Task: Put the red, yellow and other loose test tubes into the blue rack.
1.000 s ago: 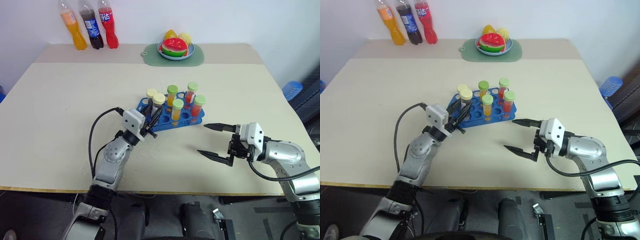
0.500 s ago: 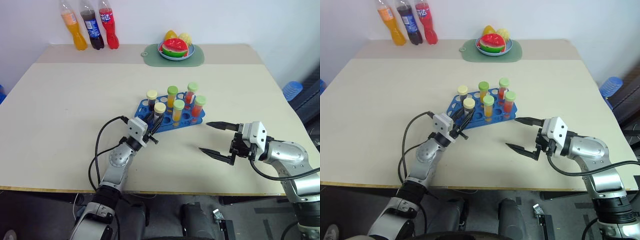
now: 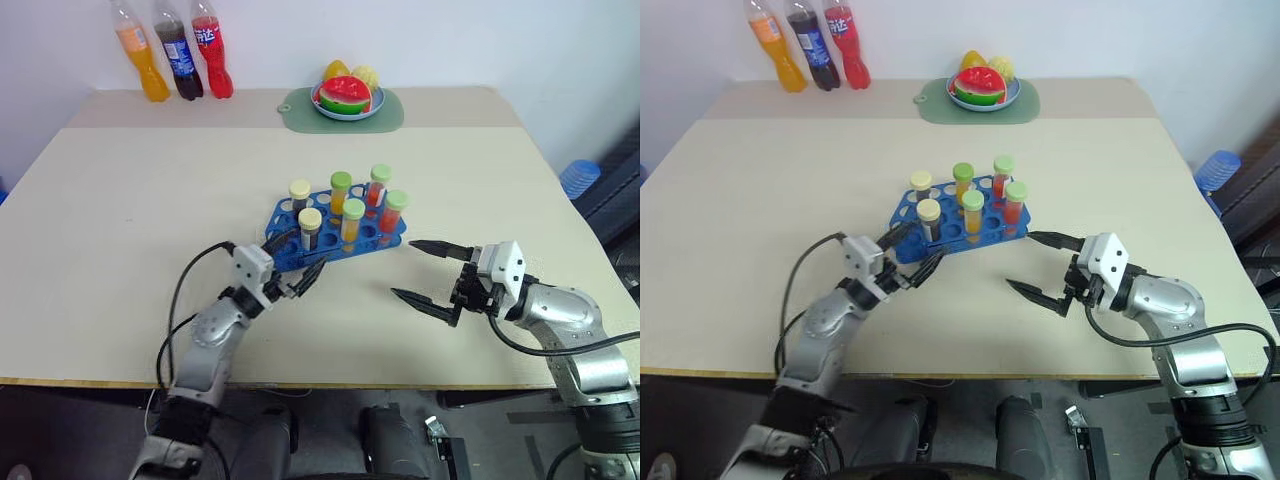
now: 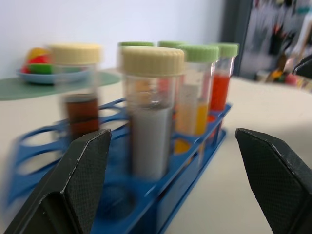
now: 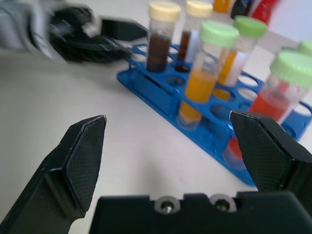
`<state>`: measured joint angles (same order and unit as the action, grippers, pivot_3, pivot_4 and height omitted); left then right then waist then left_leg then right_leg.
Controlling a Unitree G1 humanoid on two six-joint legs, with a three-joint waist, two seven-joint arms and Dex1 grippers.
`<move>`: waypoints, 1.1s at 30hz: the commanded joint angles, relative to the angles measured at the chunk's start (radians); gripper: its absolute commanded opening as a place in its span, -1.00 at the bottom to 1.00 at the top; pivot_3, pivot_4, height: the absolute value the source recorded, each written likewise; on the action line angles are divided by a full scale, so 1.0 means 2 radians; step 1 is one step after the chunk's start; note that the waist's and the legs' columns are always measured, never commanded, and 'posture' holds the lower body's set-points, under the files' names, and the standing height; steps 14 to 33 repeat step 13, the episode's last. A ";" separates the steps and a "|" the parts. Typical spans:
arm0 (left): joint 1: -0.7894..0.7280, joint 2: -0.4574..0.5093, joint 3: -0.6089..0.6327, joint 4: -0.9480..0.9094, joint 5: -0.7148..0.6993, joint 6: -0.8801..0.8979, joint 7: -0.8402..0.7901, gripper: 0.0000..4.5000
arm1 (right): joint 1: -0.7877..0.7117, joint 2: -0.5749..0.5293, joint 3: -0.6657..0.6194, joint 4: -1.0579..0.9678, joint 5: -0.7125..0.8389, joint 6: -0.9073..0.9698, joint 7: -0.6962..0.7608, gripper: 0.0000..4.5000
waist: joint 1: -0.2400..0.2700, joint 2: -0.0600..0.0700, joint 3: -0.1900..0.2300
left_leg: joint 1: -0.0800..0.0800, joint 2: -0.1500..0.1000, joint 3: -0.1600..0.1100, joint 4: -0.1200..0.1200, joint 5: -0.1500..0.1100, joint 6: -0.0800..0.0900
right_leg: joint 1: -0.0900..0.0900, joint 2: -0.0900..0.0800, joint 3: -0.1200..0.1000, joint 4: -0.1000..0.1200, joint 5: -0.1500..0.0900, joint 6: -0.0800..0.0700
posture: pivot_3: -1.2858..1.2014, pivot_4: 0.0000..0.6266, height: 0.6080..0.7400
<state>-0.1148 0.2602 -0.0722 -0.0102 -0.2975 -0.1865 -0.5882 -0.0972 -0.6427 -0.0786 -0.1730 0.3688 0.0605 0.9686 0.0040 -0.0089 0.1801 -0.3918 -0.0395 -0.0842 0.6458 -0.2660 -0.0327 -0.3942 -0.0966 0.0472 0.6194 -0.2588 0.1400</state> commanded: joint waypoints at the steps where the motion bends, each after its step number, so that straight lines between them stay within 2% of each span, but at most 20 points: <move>1: 0.039 0.034 0.039 -0.067 -0.027 0.012 -0.014 0.87 | 0.011 0.008 -0.012 0.002 0.002 0.002 -0.019 1.00 | 0.001 0.000 0.000 | 0.000 0.000 0.000 0.000 0.000 0.000 | 0.000 0.000 0.000 0.000 0.000 0.000 | 0.03 -0.52 1.00; 3: 0.073 0.070 0.061 -0.095 -0.037 0.034 -0.028 0.87 | 0.024 0.011 -0.021 0.007 0.003 0.001 -0.028 1.00 | 0.001 0.000 0.000 | 0.000 0.000 0.000 0.000 0.000 0.000 | 0.000 0.000 0.000 0.000 0.000 0.000 | 0.03 -0.52 1.00; 6: 0.126 0.120 0.103 -0.134 -0.098 0.086 -0.062 0.87 | 0.054 0.014 -0.038 0.015 0.003 -0.005 -0.043 1.00 | 0.002 0.000 0.000 | 0.000 0.000 0.000 0.000 0.000 0.000 | 0.000 0.000 0.000 0.000 0.000 0.000 | 0.03 -0.52 1.00; 11: 0.149 0.154 0.132 -0.151 -0.121 0.120 -0.082 0.87 | 0.078 0.015 -0.054 0.029 -0.001 -0.016 -0.056 1.00 | 0.003 0.001 0.000 | 0.000 0.001 0.000 0.000 0.000 0.000 | 0.001 0.000 0.000 0.000 -0.001 -0.002 | 0.03 -0.52 1.00; 33: 0.147 0.158 0.134 -0.153 -0.121 0.125 -0.087 0.87 | 0.082 0.015 -0.058 0.034 -0.002 -0.020 -0.060 1.00 | 0.003 0.001 0.000 | 0.000 0.000 0.000 0.000 0.000 0.000 | 0.001 0.000 0.000 0.000 -0.001 -0.002 | 0.03 -0.52 1.00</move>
